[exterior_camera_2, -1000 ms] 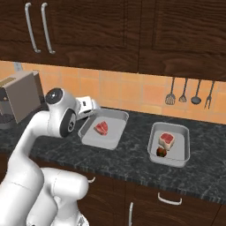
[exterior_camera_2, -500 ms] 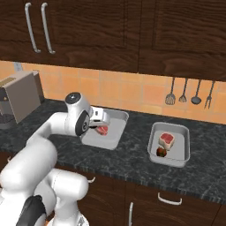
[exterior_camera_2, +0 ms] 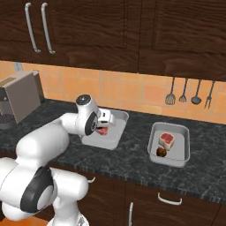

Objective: Place one bell pepper and one steak in each tupperware on the nearby counter, to pack two identical lunches.

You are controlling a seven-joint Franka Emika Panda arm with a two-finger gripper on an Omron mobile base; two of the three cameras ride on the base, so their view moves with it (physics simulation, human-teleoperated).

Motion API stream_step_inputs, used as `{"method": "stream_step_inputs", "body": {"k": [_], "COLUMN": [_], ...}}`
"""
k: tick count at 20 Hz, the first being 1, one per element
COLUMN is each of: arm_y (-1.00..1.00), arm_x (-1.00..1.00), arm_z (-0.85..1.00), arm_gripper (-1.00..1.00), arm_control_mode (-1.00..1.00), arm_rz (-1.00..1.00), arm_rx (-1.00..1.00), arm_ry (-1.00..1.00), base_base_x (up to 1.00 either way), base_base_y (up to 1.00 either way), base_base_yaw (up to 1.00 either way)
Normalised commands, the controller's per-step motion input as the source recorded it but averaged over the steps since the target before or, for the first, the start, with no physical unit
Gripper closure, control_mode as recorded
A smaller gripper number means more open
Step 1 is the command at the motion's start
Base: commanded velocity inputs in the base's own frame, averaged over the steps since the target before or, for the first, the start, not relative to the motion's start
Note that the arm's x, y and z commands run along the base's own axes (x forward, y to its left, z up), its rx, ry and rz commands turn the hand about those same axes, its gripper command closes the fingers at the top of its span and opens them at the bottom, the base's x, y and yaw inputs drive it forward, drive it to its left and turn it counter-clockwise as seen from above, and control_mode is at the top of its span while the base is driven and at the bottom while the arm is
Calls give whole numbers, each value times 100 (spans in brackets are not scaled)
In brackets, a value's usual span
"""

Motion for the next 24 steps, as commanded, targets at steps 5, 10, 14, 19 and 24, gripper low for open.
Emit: {"method": "stream_step_inputs", "body": {"k": [5,10,14,19,24], "arm_y": [-3,-4,-10,-12,-22], "arm_x": [48,52,49,53,59], "arm_z": [-35,-31,-26,-18,-22], "arm_gripper": [100,100,100,-100,-100], "arm_control_mode": [-100,-100,-100,-100,-100], "arm_rz": [0,0,0,0,2], "arm_rx": [0,0,0,0,0], "arm_ry": [0,0,0,0,0], "base_base_x": [0,0,0,0,0], "base_base_y": [0,0,0,0,0], "base_base_yaw": [0,0,0,0,0]}}
